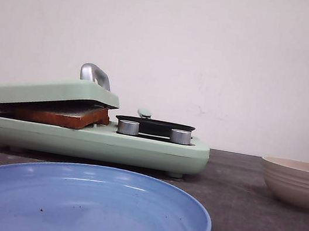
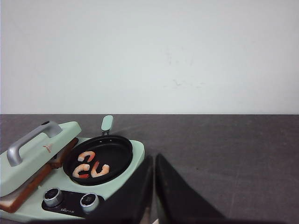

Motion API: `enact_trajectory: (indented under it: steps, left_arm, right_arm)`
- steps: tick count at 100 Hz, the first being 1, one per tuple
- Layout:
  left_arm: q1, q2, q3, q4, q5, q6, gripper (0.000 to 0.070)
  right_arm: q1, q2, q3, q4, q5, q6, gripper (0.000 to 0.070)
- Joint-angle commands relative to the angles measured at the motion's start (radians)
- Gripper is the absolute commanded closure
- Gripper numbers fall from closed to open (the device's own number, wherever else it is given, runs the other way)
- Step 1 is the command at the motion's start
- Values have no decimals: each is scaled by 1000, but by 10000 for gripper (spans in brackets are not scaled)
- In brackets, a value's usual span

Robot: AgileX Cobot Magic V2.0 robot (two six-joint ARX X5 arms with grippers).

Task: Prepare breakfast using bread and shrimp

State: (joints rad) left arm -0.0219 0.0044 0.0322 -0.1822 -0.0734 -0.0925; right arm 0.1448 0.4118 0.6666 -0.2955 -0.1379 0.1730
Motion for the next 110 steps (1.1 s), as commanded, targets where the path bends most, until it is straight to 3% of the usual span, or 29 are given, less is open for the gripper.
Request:
enact_trajectory:
  steps: [1, 38, 52, 60, 91, 110]
  left_arm:
    - [0, -1, -18, -3, 2, -2, 689]
    - [0, -1, -18, -4, 2, -2, 689]
    - [0, -1, -18, -4, 2, -2, 689]
    - [0, -1, -18, -4, 2, -2, 689]
    - [0, -1, -18, -4, 2, -2, 689]
    - [0, -2, -18, -4, 2, -2, 689]
  right_arm:
    - [3, 3, 8, 12, 1, 10, 700]
    - [0, -30, 5, 2, 13, 10, 700]
    - [-21, -86, -42, 2, 273, -1, 700]
    - [-35, -130, -107, 3, 345, -1, 700]
    - [-81, -316, -467, -15, 348, -1, 700]
    - [-85, -399, -594, -70, 348, -1, 700]
